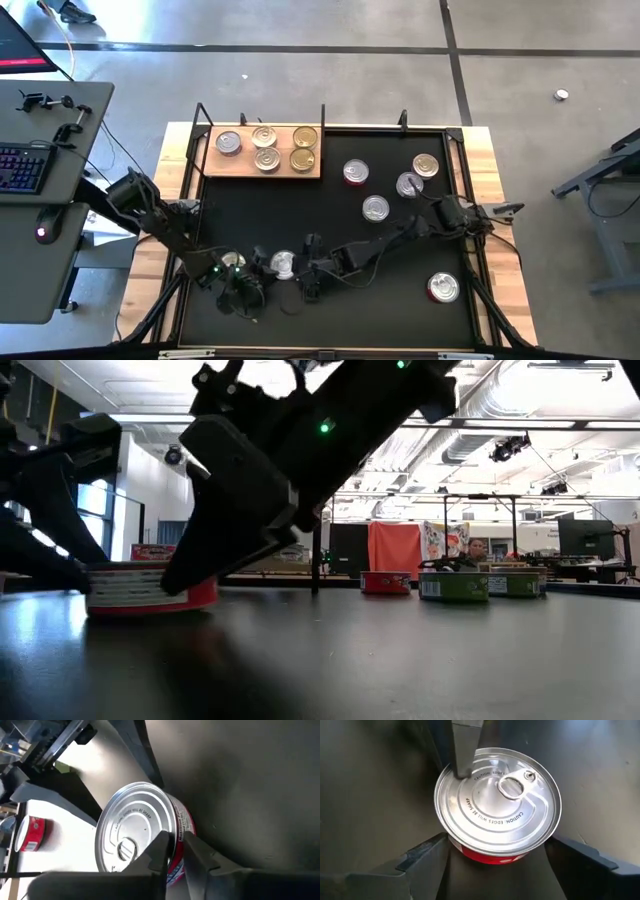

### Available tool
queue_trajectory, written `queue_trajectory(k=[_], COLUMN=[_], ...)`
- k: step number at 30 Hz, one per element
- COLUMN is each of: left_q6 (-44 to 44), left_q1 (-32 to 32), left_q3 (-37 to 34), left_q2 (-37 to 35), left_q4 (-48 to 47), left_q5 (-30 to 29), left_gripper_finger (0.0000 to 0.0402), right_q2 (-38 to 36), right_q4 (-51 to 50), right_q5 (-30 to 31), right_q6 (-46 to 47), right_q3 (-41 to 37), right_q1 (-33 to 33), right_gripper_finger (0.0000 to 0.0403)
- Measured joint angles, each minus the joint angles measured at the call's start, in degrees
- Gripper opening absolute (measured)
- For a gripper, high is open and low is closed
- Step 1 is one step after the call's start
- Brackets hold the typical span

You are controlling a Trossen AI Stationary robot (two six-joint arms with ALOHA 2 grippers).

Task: Stack canned seafood by type on shelf
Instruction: Put the red tuna can on the shelf aligned with the other red tuna can

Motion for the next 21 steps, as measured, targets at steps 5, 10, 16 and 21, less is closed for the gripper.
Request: queue_trajectory(k=[5, 10, 16, 21], left_q6=[2.89, 5.12, 6.02, 5.40], left_q1=[0.63, 0.50, 0.26, -0.04], left_q3=[0.27, 3.20, 9.06, 12.33], left_q2=[0.07, 0.49, 0.75, 0.79], left_q4=[1.64, -0.54, -8.91, -14.27], left_q5=[0.63, 0.98, 0.36, 0.50], left_gripper_finger=[0.0004, 0.0001, 0.0001, 0.0001], right_q2=[-0.81, -1.23, -1.51, -1.51], right_q4=[-2.68, -4.20, -4.68, -4.75], right_q5=[4.58, 9.06, 11.30, 11.19], right_q6=[3.22, 3.90, 3.50, 3.39], right_q3=[0.29, 0.37, 0.37, 0.37], right_q1=[2.03, 4.06, 4.88, 4.40], right_gripper_finger=[0.0316, 0.0316, 0.0315, 0.0315])
